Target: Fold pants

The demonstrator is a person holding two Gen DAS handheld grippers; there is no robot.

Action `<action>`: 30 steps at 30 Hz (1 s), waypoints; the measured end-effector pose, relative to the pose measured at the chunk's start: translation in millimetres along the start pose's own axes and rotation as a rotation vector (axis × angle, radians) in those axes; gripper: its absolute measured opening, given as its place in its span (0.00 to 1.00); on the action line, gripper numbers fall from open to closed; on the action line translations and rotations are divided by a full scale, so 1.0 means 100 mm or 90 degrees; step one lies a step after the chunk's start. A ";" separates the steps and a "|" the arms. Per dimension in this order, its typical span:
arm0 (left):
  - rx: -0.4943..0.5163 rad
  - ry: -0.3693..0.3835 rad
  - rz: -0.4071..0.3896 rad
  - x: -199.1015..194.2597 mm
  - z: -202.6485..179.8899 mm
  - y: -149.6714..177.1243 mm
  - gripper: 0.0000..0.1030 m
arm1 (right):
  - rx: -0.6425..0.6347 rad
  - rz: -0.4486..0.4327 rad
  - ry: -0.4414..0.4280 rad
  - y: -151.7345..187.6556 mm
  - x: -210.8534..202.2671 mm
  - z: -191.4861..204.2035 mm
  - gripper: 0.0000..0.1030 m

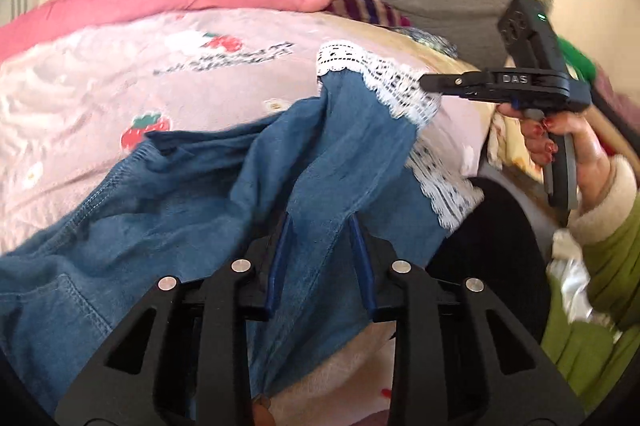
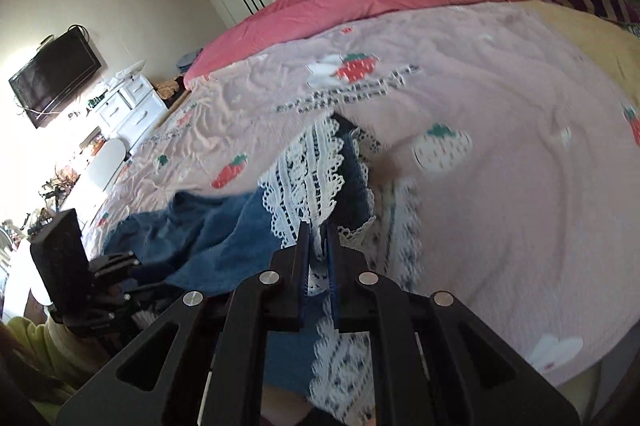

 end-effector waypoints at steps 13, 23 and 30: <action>0.019 -0.017 0.071 0.25 -0.01 0.20 0.11 | -0.046 0.076 0.024 0.33 0.19 -0.03 0.18; 0.044 0.033 0.061 0.00 0.05 0.26 0.00 | -0.081 0.125 0.004 0.56 -0.10 -0.11 0.08; 0.102 0.051 0.093 0.00 -0.20 0.42 0.00 | -0.071 0.165 0.022 0.71 -0.11 -0.20 0.08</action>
Point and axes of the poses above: each gripper's, at about its wrist camera, not at the fingertips, and x roughly the way its jaws point, z to its left, y to its underside, the point moved 2 cm from there along x, roughly the way its jaws point, and after that the axes turned 8 degrees about x, right-handed, at the moved point
